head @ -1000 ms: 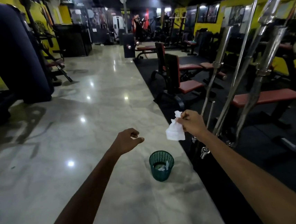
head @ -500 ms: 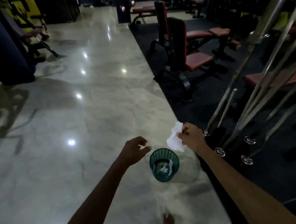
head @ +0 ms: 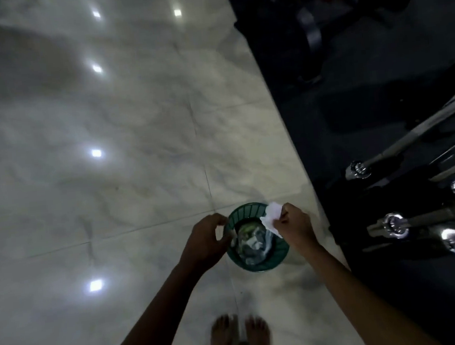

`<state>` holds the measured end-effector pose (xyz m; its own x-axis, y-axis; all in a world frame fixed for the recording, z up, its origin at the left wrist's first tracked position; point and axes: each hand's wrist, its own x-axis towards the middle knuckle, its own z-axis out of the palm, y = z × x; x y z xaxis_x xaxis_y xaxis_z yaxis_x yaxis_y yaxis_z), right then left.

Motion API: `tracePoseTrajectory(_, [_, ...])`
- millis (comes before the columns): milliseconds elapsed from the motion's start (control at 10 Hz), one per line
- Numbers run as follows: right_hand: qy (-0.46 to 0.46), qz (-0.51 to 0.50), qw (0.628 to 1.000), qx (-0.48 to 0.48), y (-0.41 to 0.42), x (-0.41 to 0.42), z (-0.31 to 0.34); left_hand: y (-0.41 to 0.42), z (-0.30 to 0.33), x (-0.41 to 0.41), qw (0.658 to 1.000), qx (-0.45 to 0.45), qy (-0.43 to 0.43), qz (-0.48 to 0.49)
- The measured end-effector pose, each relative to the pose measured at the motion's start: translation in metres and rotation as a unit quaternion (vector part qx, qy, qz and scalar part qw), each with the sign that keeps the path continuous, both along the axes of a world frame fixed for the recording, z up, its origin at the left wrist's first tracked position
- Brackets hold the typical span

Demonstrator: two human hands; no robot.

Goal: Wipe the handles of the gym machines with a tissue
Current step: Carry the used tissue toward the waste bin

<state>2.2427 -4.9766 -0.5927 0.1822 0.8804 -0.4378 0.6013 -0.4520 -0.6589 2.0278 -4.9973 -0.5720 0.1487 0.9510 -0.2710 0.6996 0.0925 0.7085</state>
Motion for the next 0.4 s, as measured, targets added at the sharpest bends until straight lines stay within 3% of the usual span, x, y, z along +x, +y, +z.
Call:
tracePoseTrajectory(200, [-0.043, 0.063, 0.995, -0.06, 0.025, -0.003, -0.087, 0.039, -0.071, 0.008, 0.999, -0.033, -0.011, -0.008])
tracePoseTrajectory(400, [-0.087, 0.136, 0.981, -0.111, 0.028, -0.002, -0.127, 0.048, -0.112, 0.008, 0.998, -0.057, -0.008, -0.03])
